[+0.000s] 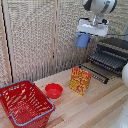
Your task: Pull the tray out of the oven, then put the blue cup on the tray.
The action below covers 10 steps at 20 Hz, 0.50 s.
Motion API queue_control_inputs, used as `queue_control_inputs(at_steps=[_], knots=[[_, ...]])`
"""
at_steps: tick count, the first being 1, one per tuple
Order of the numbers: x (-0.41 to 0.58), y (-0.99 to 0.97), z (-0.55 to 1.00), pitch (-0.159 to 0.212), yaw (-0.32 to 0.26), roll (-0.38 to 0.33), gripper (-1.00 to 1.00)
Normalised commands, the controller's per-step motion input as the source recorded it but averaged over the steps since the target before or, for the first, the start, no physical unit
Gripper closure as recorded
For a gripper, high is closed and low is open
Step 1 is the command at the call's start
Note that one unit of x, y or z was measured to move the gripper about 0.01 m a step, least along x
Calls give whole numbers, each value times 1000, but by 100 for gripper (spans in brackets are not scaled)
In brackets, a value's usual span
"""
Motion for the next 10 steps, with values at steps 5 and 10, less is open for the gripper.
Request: queue_control_inputs(at_steps=[5, 10], knots=[[70, -701, 301, 102, -139, -67, 100], [-17, -537, 211, 50, -33, -243, 100]])
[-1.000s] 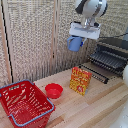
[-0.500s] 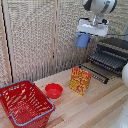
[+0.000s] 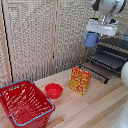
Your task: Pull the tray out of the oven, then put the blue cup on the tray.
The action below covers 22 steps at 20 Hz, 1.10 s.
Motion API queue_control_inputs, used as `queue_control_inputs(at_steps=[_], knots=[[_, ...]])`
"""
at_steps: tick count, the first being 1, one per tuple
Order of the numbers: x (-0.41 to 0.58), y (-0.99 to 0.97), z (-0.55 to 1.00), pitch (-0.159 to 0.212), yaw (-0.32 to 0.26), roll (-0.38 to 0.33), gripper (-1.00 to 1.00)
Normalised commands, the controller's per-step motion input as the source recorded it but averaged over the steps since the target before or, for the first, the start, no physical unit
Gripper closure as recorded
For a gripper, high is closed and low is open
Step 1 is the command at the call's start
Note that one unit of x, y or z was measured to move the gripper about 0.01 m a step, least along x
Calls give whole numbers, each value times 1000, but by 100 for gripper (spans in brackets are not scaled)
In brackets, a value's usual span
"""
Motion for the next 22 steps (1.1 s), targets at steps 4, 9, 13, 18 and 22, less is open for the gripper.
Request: queue_control_inputs(at_steps=[4, 9, 13, 18, 22], knots=[[-118, -390, 47, 10, 39, -343, 100], [-140, -195, 0, 100, 137, -313, 100], [-111, 0, 0, 259, 100, -279, 100], [-53, -26, -61, 222, 84, -289, 100], [99, 13, -137, 8, 23, -83, 100]])
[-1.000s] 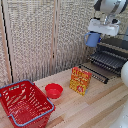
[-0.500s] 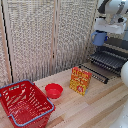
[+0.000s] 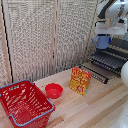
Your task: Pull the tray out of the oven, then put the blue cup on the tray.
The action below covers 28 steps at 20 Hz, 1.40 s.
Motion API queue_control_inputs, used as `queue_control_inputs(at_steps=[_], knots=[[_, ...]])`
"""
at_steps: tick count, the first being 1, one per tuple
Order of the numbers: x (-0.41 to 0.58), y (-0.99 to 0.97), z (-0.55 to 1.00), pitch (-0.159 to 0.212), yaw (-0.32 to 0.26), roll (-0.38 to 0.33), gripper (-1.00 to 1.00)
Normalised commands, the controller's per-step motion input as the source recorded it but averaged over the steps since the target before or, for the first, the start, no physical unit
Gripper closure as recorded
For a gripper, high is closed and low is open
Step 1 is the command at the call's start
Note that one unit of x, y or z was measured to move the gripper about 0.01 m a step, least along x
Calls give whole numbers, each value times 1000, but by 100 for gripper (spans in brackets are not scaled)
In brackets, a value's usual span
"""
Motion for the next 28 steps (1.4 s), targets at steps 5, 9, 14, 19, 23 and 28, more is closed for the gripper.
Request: queue_control_inputs(at_steps=[5, 9, 14, 19, 23, 28], knots=[[131, 61, -322, -42, -10, -35, 100], [0, -50, -356, 5, -18, -58, 100], [0, -342, -155, 74, -9, -47, 100], [0, -381, 0, 93, -12, -3, 100], [25, -191, 13, 70, -29, -5, -100], [57, 2, 274, 16, 0, -24, -100]])
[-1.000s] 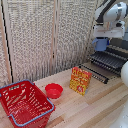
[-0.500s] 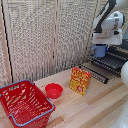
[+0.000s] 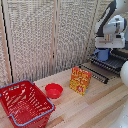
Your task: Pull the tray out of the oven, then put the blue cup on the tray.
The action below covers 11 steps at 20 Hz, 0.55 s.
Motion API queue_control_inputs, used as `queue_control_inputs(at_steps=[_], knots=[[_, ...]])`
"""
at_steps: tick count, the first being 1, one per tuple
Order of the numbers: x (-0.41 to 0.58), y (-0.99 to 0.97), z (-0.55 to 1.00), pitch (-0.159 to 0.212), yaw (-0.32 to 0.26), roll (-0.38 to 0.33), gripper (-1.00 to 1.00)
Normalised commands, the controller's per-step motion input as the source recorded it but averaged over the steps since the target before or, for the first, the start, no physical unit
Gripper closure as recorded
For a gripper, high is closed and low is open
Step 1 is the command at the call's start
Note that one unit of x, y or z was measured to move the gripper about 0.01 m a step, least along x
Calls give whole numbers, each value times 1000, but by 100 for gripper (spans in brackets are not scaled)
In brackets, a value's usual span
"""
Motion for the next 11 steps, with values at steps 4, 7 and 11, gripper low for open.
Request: queue_control_inputs(at_steps=[4, 7, 11], knots=[[109, -54, 582, 0, 0, -1, -100], [107, -89, 759, 0, 0, 0, -100], [117, -131, 898, -8, -16, 0, -100]])
